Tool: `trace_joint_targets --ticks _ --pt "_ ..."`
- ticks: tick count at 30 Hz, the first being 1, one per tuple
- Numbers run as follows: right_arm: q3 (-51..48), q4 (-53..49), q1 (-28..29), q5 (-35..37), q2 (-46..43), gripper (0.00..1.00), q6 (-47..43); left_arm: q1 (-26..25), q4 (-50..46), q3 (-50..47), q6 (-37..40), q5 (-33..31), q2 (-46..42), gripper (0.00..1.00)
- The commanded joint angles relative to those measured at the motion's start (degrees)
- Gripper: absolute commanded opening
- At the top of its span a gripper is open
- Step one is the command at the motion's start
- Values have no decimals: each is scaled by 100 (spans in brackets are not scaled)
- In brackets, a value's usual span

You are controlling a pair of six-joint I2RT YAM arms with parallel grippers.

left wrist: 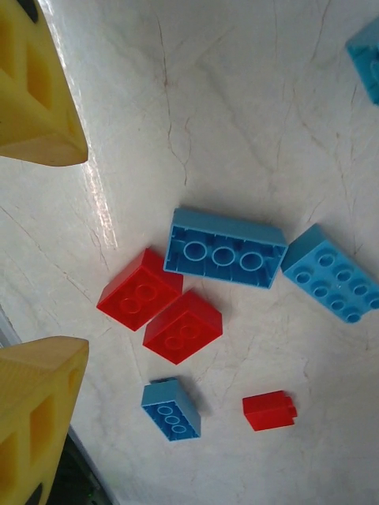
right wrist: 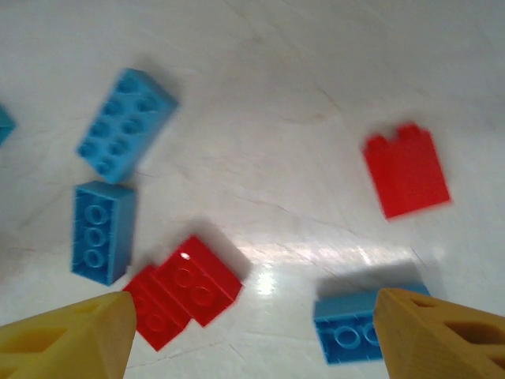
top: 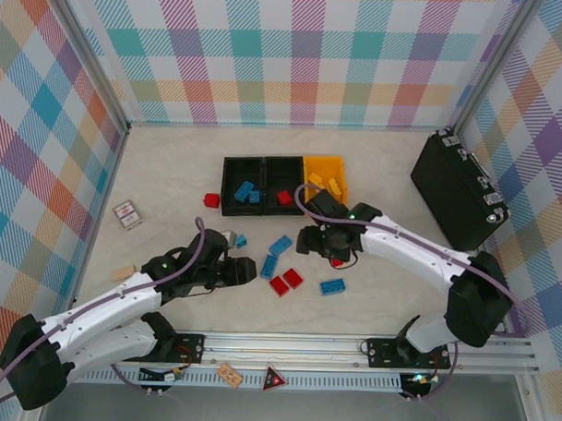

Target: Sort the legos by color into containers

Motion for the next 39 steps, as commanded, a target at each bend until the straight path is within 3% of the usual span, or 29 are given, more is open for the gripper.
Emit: trace_joint_targets --ticks 1,11,20,31,39 --pt "-502 -199 -91 -15 -451 81 1154 -130 180 89 93 -109 109 59" --pt "-1554 -54 -126 133 -1161 83 2641 -462 368 -2 -73 -365 325 59" --pt "-1610 339 -126 -199 -257 81 2738 -571 404 15 -156 -511 540 59" --pt "-1656 640 -118 -451 298 72 2801 -598 426 -7 -227 -634 698 58" --pt "-1631 573 -47 -354 265 47 2848 -600 465 -2 -232 -642 799 58"
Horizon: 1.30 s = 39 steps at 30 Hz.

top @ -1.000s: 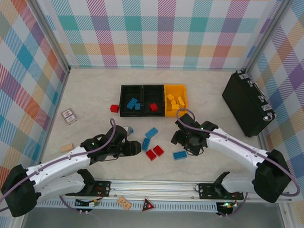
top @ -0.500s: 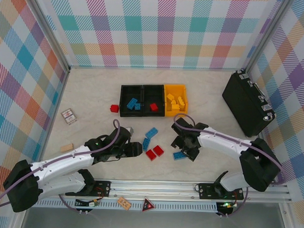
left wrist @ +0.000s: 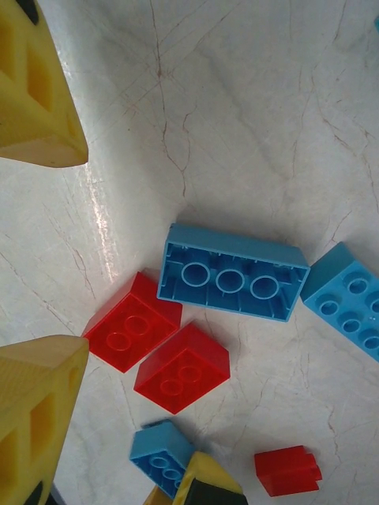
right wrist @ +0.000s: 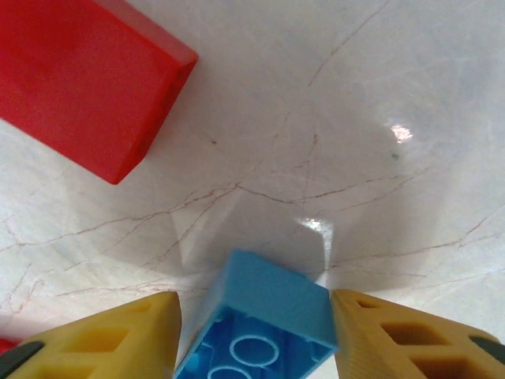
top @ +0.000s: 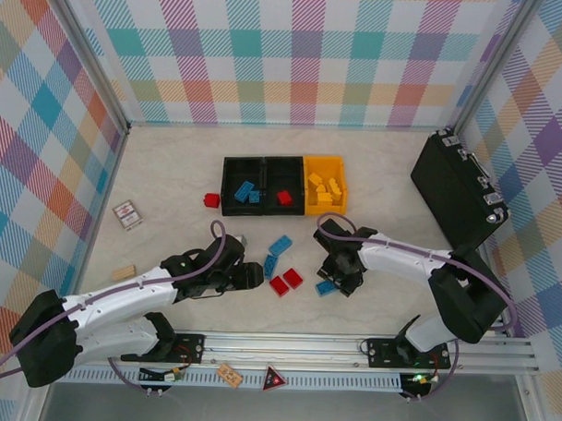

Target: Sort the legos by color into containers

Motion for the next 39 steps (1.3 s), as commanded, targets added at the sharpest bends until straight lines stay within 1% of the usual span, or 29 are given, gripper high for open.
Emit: trace_joint_targets --ticks 1,3,5,8,11,12,15,16,19,21,25,29,39 --pt "9 -69 44 37 -21 45 16 -67 71 15 -26 -70 20 58" --pt "54 -31 42 46 -46 41 -75 -68 44 35 -17 -94 15 58" --pt "74 -49 58 77 -76 35 -115 -66 -4 46 -16 -134 2 58" --pt "54 -9 78 133 -215 31 -169 -67 -66 37 -63 -207 -59 58" --pt "87 -25 80 210 -402 30 -276 -67 -122 20 -127 -305 -186 58" --pt "110 -32 80 235 -470 28 -325 -67 -138 16 -147 -344 -234 58" --pt "272 -54 81 355 -620 28 -546 -67 -246 37 -234 -479 -364 58" --pt "354 -52 80 403 -668 28 -667 -60 -371 74 -292 -601 -388 58" --pt "653 -20 80 565 -729 29 -972 -22 -1221 305 -547 -1268 -352 59" --pt "953 -37 80 650 -676 29 -1188 54 -1505 323 -634 -1416 -422 59" --pt "1679 -18 84 706 -338 29 -1665 324 -1611 172 -780 -1396 -779 59" --pt "2470 22 80 659 211 29 -2046 662 -1687 159 -712 -1282 -1125 59" --pt "4538 113 -40 113 1927 29 -2673 1213 -2168 550 -425 -1257 -1390 60"
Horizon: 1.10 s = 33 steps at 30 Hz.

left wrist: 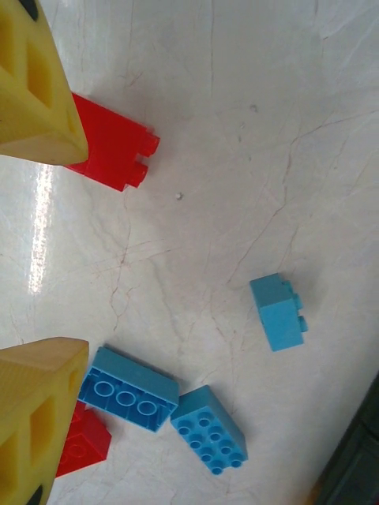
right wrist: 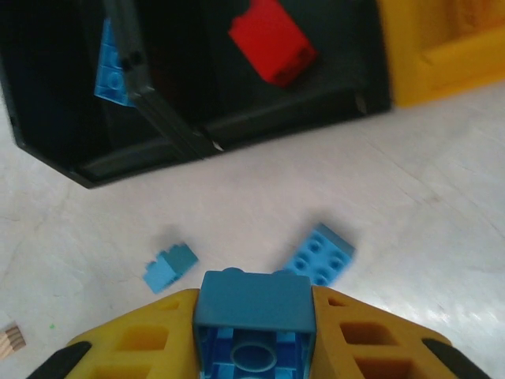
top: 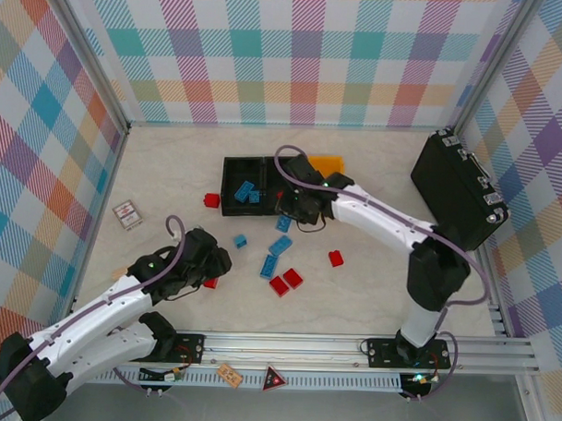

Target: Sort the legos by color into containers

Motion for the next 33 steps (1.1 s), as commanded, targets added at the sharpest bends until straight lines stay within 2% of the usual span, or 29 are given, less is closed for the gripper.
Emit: trace_joint_targets --ticks 1,6,25,33 --pt "660 107 -72 -316 455 29 -346 199 -293 239 198 -35 -117 60" --pt "1655 83 -181 -579 1307 29 -404 393 -226 271 219 162 -103 61" --pt "6083 -854 -510 -1075 4355 31 -631 430 -183 134 103 276 -169 60" --pt "6349 -361 -505 -1422 4706 31 -426 438 -47 43 98 312 -82 61"
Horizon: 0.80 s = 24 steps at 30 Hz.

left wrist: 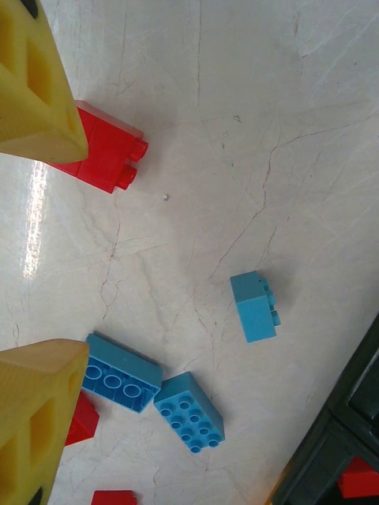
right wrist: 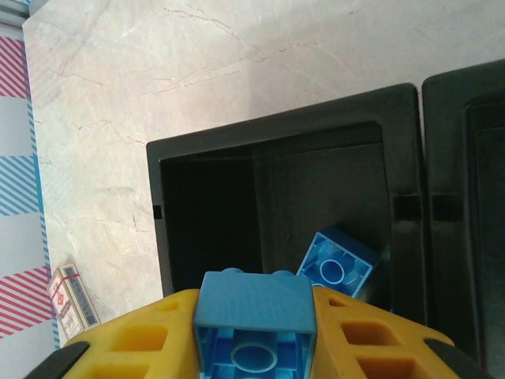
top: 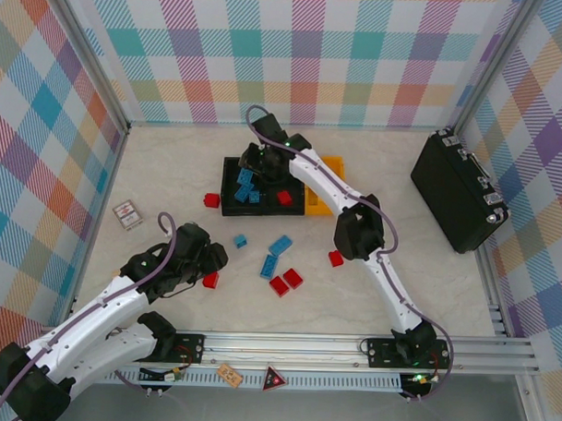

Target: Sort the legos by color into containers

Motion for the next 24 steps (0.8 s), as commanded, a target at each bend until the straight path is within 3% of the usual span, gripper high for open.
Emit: trace_joint_targets --ticks 1,13,22,24 --pt "264 227 27 -303 148 32 92 79 42 -70 -10 88 71 61" --pt "504 365 117 -422 496 34 141 79 165 -97 -21 143 179 61" --pt "557 203 171 -288 294 53 -38 86 154 -105 -75 174 150 60" --pt "546 81 180 -208 160 53 -137 87 154 -110 -84 192 137 60"
